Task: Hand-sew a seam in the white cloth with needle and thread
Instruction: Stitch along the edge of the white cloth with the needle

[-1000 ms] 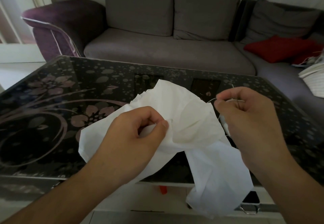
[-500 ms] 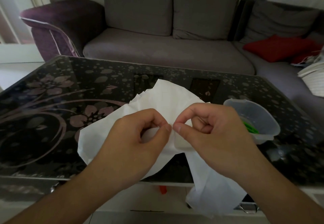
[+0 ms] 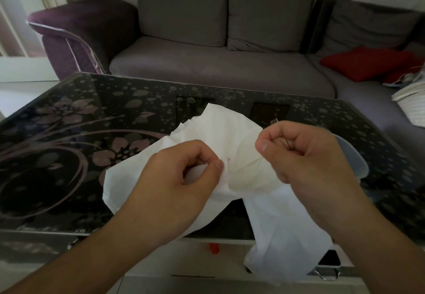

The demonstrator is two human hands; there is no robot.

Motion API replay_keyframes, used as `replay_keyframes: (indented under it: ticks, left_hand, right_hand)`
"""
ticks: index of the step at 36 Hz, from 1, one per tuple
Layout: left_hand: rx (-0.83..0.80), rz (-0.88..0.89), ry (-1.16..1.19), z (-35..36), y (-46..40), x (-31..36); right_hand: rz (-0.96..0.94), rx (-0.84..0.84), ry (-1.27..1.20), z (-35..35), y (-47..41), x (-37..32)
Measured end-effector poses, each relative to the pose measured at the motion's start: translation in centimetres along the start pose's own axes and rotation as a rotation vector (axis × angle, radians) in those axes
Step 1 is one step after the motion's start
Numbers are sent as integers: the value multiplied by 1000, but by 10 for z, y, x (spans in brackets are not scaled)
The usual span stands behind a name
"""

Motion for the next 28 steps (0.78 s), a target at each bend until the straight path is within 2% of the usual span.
replay_keyframes:
  ticks: [7, 14, 21, 24, 28]
  left_hand:
    - [4, -12, 11, 0, -1, -3]
    - [4, -21, 6, -1, 0, -5]
    - [-14, -7, 59, 0, 0, -1]
    - [-59, 3, 124, 1, 0, 1]
    - [-129, 26, 176, 2, -1, 2]
  right_hand:
    - [60, 130, 72, -15, -1, 7]
    - [75, 135, 93, -15, -1, 10]
    - [222, 174, -268, -21, -4, 31]
    - [193, 17, -301, -2, -4, 24]
    - [124, -384, -199, 41, 5, 5]
Point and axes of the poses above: each hand's wrist, its own y-axis away from the middle knuckle, its own z-axis out of the palm, x = y × z, the point moved 10 cm from there along -y, towards the middle knuckle, and after that the axes turned 7 degrees about y, right-handed, at the moved point
